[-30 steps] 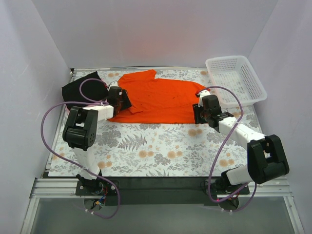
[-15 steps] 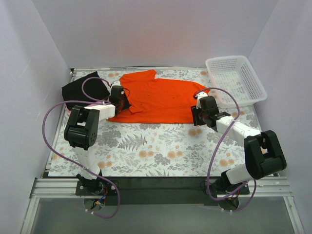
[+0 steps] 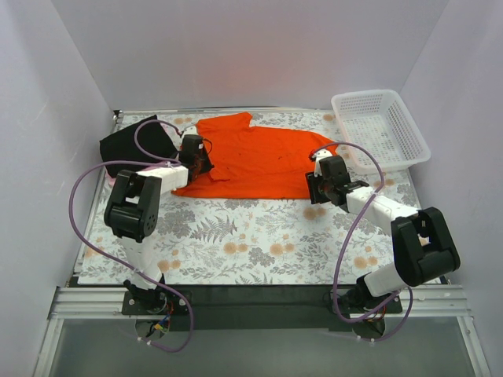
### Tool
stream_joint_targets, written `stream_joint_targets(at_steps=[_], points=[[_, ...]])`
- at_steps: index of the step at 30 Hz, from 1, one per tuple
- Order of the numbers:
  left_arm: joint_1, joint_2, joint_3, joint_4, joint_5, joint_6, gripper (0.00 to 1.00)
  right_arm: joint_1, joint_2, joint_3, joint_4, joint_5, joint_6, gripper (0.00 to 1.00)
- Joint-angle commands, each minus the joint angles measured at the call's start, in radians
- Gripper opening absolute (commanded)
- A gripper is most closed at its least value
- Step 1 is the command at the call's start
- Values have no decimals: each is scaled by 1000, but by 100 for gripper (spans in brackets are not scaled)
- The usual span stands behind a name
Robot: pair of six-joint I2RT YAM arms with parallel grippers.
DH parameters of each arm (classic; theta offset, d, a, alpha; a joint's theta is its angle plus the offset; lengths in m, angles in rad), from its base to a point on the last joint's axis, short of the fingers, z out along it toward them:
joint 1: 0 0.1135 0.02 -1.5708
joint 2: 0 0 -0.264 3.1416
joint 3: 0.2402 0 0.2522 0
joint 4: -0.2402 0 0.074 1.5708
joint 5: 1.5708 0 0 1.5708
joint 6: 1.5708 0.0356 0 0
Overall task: Fold and stack the t-shirts
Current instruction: Fold the tshirt
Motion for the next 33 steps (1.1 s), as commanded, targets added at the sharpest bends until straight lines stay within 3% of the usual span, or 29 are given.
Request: stream_joint_targets(at_steps=[1, 17, 19, 20, 23, 24, 27, 33], points=[[-12, -56, 39, -7, -34, 18, 0, 7, -5, 30, 31, 0, 4, 39], [-16, 13, 113, -10, -80, 31, 0, 16, 14, 36, 30, -10, -1, 39], [-16, 19, 128, -28, -73, 33, 9, 19, 14, 36, 28, -12, -1, 39], [-16, 22, 128, -42, -73, 33, 26, 20, 14, 36, 27, -10, -2, 39], [-18, 18, 107, -59, -76, 28, 50, 21, 18, 35, 25, -9, -1, 39], [-18, 5, 96, -59, -72, 16, 54, 21, 18, 35, 25, -9, -1, 39], [-18, -40, 35, -43, -43, -10, 62, 23, 19, 35, 27, -9, 1, 39], [-19, -127, -71, 6, 40, -58, 63, 30, 16, 35, 25, -7, 1, 39]])
